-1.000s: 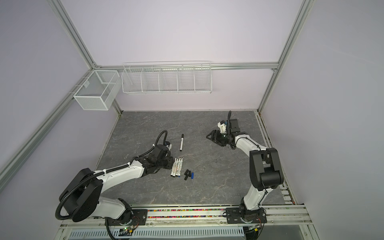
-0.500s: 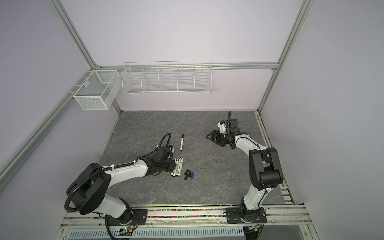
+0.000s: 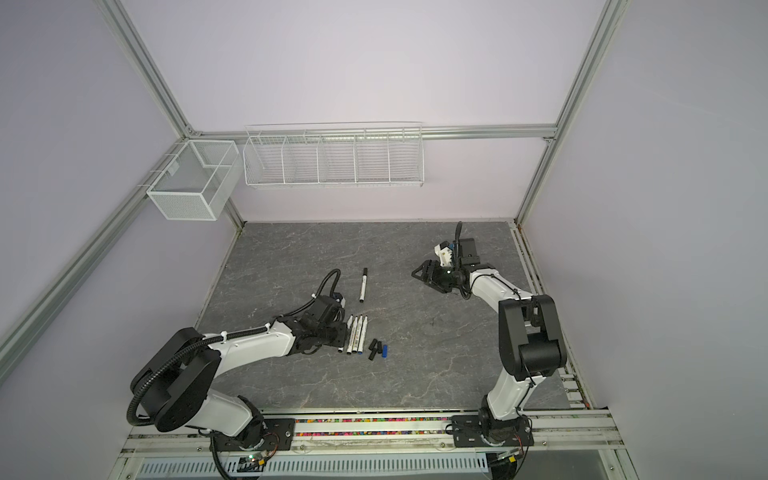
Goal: Insert the pens into the pen caps
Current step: 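Move the left gripper over the marker row and grasp a white marker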
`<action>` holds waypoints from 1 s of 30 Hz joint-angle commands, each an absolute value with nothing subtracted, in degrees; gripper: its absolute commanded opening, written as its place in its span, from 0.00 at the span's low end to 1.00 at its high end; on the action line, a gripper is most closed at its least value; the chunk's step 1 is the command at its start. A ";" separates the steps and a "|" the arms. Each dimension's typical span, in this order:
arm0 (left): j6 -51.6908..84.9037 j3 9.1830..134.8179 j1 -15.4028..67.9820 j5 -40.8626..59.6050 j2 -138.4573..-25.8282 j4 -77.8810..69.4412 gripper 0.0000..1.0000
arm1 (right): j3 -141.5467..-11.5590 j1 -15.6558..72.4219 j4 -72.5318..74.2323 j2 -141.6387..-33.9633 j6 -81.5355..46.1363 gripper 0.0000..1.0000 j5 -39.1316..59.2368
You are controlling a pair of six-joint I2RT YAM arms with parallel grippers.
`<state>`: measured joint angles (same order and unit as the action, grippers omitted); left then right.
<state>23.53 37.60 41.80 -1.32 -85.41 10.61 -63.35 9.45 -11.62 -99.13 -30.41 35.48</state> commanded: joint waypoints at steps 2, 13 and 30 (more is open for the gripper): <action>24.35 36.64 42.10 -2.58 -84.95 13.91 0.34 | -62.83 9.23 -10.66 -99.45 -29.97 0.68 36.39; 27.50 43.76 45.35 -14.66 -90.00 29.13 0.23 | -62.58 8.90 -10.90 -98.92 -29.88 0.68 35.47; 20.04 54.10 42.80 -1.63 -91.93 22.97 0.00 | -62.58 8.62 -11.84 -95.52 -27.61 0.67 34.91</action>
<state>23.77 51.75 44.64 -8.75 -94.43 25.76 -63.35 8.97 -11.84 -98.63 -29.32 34.76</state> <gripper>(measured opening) 0.075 0.674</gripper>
